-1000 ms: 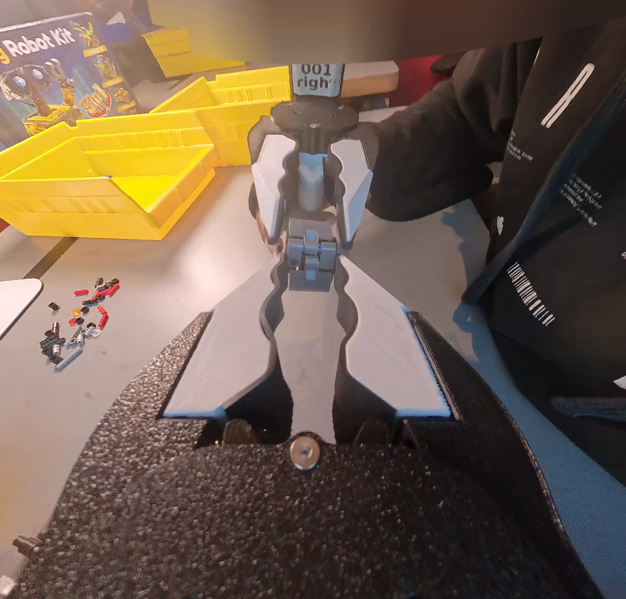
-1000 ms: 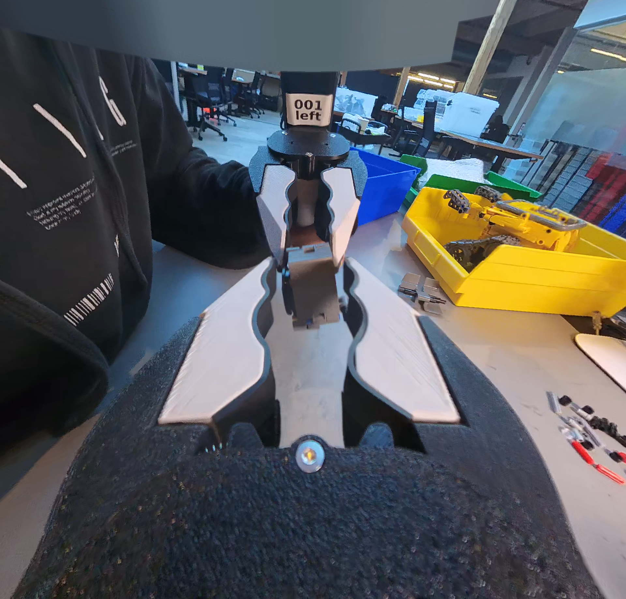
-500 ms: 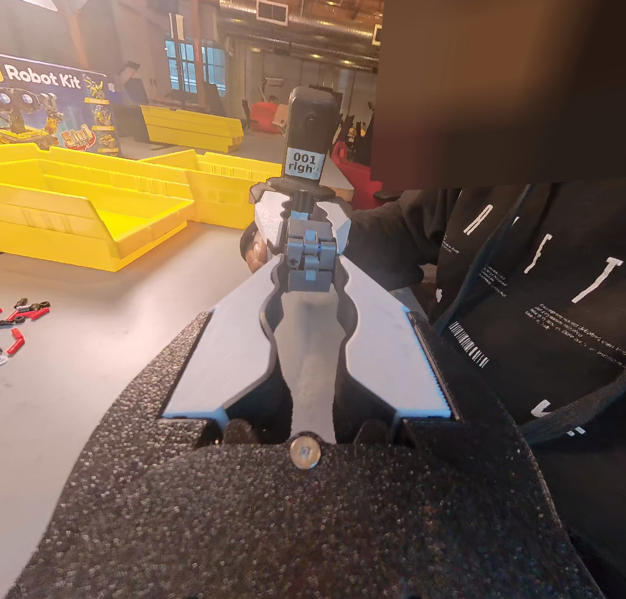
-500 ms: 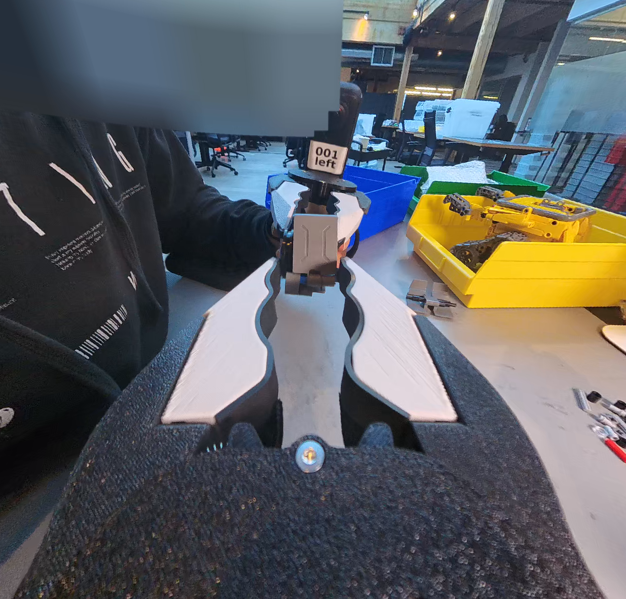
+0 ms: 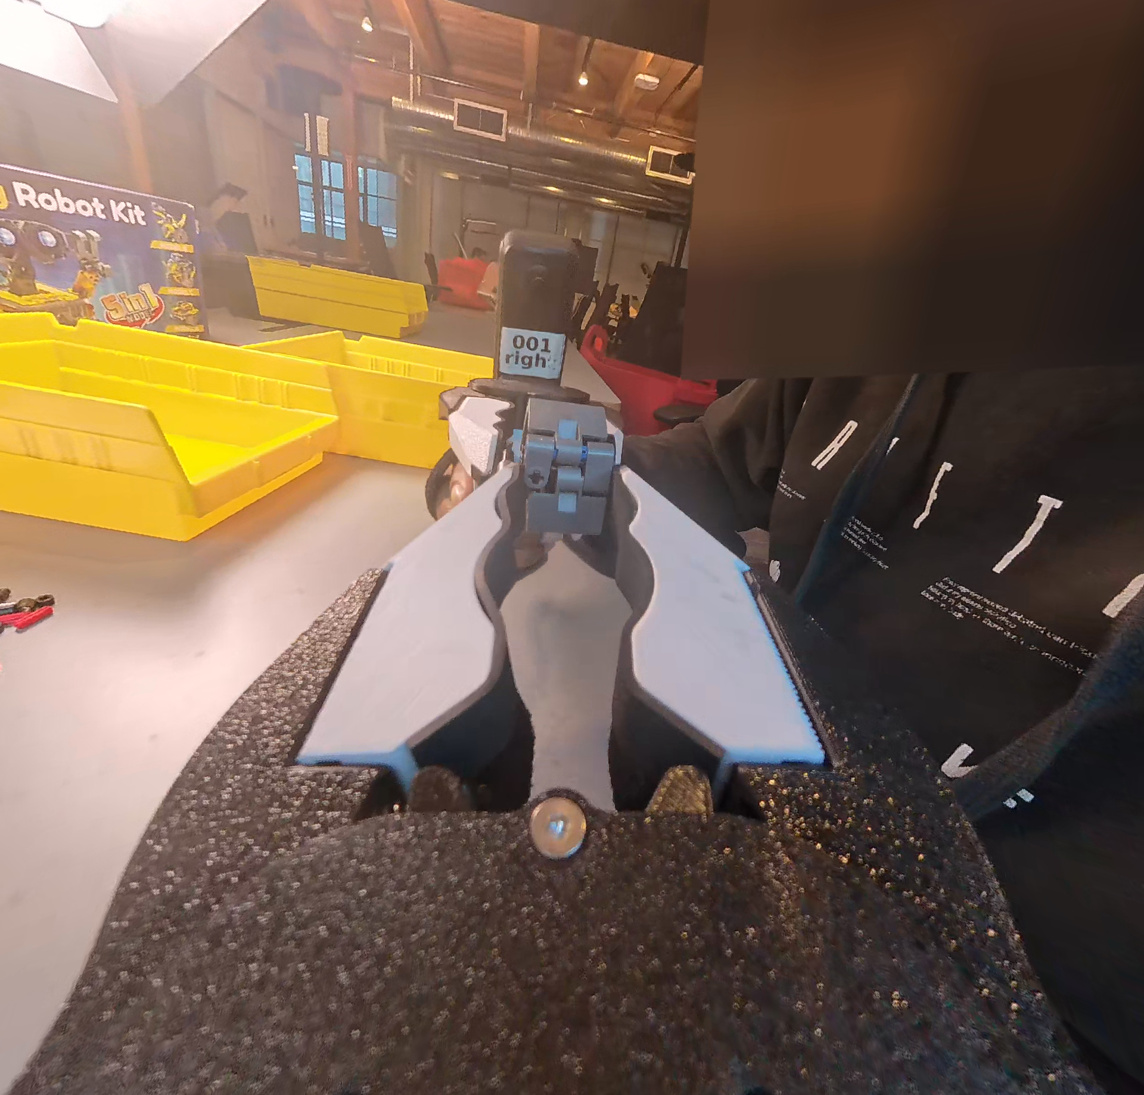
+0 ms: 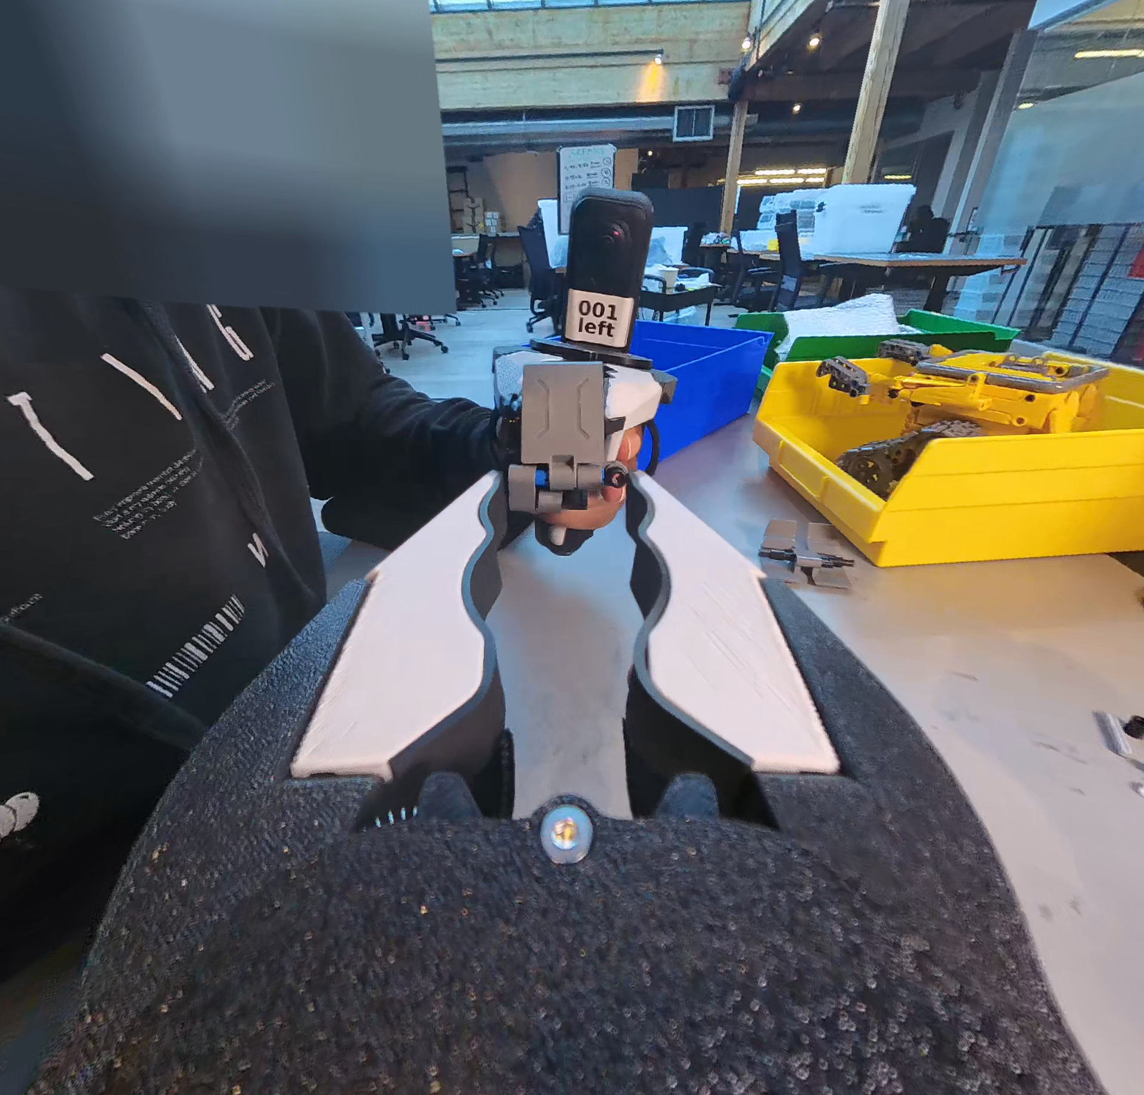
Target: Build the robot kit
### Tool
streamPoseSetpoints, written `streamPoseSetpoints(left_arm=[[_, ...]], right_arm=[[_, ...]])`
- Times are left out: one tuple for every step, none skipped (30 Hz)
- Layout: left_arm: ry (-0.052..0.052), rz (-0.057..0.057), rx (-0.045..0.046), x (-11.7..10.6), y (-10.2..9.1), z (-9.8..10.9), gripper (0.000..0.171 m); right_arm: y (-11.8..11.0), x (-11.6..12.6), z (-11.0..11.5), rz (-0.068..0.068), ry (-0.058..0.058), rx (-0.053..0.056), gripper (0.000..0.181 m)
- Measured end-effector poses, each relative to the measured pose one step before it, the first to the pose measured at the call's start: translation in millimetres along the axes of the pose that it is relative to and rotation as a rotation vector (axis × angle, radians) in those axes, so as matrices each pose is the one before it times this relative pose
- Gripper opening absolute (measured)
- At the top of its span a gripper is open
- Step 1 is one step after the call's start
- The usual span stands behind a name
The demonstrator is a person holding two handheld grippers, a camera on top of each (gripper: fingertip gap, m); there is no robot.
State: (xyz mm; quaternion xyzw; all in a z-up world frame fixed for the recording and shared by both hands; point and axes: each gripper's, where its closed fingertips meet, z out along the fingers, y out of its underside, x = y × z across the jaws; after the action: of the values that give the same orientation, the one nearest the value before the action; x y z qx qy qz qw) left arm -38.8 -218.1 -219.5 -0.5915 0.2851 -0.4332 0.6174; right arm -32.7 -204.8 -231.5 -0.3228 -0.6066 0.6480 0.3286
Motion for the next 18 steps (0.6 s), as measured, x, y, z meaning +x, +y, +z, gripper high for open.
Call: streamPoseSetpoints(left_arm=[[0.0004,0.0007,-0.00091,0.13,-0.16,-0.07,0.027],[-0.0009,-0.0011,-0.00263,-0.23,0.2,0.3,0.027],[0.0019,-0.0081,-0.00351,-0.4,0.45,0.19,0.027],[-0.0002,-0.0088,-0.00613,-1.01,1.02,-0.2,0.027],[-0.0026,-0.0012,-0.01268,-1.01,1.7,-0.38,0.027],[-0.0086,0.0077,-0.02088,-1.2,2.09,-0.47,0.028],[-0.0136,0.0169,-0.02555,-1.54,2.18,-0.61,0.028],[-0.0199,0.0247,-0.0233,-2.15,1.77,-1.1,0.028],[-0.023,0.028,-0.00951,-2.28,-0.11,-1.81,0.029],[-0.0133,0.0176,0.00656,-1.13,-2.41,-2.3,0.029],[-0.0063,0.0068,-0.00134,-0.92,-1.03,-1.58,0.028],[-0.0033,0.0094,-0.01776,-0.48,1.84,-0.33,0.028],[0.0026,0.0128,-0.01173,1.08,1.26,0.16,0.028],[0.0084,0.0062,-0.00367,1.99,0.49,0.36,0.025],[0.005,-0.0012,-0.00343,1.08,0.39,0.4,0.025],[0.001,0.0022,-0.0089,0.2,0.85,0.07,0.025],[-0.001,0.0081,-0.00864,0.15,0.44,-0.08,0.025],[-0.0002,0.005,0.00153,0.41,-1.47,-0.27,0.025]], right_arm=[[-0.7,-0.14,-0.18,0.0068,-0.0027,0.0026,0.038],[-0.28,0.4,-0.54,0.0065,-0.003,-0.002,0.037],[0.4,1.21,-0.55,-0.0039,0.0056,-0.0065,0.037],[1.23,1.15,-0.32,-0.0062,0.0047,-0.0109,0.037],[1.81,0.62,-0.07,-0.0016,0.0005,-0.0121,0.036],[2.25,1.03,-0.18,0.004,0.0013,-0.0154,0.036],[1.86,0.95,-0.15,0.0023,0.0021,-0.0113,0.036],[2.37,1.66,-0.19,-0.0015,0.007,-0.0142,0.036],[3.06,1.8,-0.34,0.0001,0.0068,-0.0172,0.036],[2.68,0.5,-0.19,0.0031,-0.0016,-0.0146,0.036],[1.48,-0.41,0.38,0.0021,-0.0041,-0.0089,0.036],[0.49,-0.44,0.89,0.0002,-0.0003,-0.0046,0.036],[1.62,-0.6,1.15,-0.0014,-0.0015,-0.0109,0.036],[0.48,-1.14,0.52,0.0023,-0.0058,-0.0016,0.036],[0.1,-0.94,-0.21,0.0042,-0.0063,0.0023,0.036],[0.16,-0.15,-0.29,0.0021,-0.0004,-0.0003,0.036],[-1.02,-0.17,-0.32,-0.0014,0.0011,0.0041,0.036],[-3.07,-0.62,-0.32,0.0036,-0.001,0.0155,0.036]])
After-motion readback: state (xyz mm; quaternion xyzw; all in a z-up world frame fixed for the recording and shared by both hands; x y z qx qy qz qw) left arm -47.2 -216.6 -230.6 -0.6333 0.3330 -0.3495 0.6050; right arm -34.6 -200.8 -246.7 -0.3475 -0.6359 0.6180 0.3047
